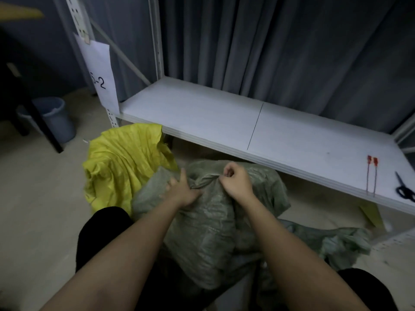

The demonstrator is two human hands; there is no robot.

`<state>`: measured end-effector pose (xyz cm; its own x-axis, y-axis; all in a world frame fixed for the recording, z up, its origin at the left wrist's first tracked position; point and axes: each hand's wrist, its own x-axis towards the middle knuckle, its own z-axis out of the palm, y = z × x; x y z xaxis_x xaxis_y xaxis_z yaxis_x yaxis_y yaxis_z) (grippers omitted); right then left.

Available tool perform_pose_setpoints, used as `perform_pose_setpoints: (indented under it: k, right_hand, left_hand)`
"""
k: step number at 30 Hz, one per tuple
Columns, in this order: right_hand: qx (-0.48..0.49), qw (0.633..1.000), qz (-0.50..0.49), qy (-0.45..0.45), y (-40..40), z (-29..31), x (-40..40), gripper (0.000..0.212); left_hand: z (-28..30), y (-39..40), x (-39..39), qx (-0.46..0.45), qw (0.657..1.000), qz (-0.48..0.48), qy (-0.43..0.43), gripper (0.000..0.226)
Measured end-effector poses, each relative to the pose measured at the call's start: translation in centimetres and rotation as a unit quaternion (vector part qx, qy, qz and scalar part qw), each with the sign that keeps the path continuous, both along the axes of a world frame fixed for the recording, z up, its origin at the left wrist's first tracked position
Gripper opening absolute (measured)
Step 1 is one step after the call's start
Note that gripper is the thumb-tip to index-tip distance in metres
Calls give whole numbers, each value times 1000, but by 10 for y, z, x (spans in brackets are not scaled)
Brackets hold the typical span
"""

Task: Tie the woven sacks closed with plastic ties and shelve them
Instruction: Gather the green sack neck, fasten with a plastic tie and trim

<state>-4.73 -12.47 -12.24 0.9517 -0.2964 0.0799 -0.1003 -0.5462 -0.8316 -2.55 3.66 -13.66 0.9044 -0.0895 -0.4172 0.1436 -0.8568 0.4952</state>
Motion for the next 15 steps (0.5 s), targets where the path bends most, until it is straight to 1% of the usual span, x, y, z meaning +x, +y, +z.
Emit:
perform_pose_setpoints:
  k: [1,2,3,5,7,9,11,12,13,14,15]
  right_hand:
    - [42,999,-8,-32,-3,7,-7,33]
    - [76,995,-22,-63,-6,14,-15,36]
    - [105,989,-39,-94,-9,20,-22,38]
    - [140,978,-74,-137,-17,28,-32,39]
    - [136,973,-99,-156,-22,36,-41,39]
    - [115,981,-95,-125,-27,46,-50,34]
    - [111,992,-51,-29,-30,54,-52,24]
    - [114,993,-23,25,-31,58,-50,29]
    - [116,992,0,56,-32,61,-43,38]
    - [126,990,19,63,-31,66,-37,43]
    - [156,985,36,60,-30,72,-30,45]
  left_hand:
    - [5,0,-1,-23,999,-18,17,92]
    - [10,0,-4,-47,997,-46,27,83]
    - [17,-2,-6,-65,995,-78,23,69]
    - [29,-5,-12,-93,990,-103,-26,39]
    - [42,-9,-16,-137,982,-84,-97,27]
    - [56,-14,-17,-205,965,-45,-159,27]
    - [72,-22,-13,-259,944,-4,-202,30]
    - [79,-27,-11,-281,934,2,-220,32]
    - [87,-32,-11,-305,923,-4,-235,33]
    - [95,-36,-10,-331,910,-15,-248,34]
    - [102,-39,-11,-354,898,-30,-260,35]
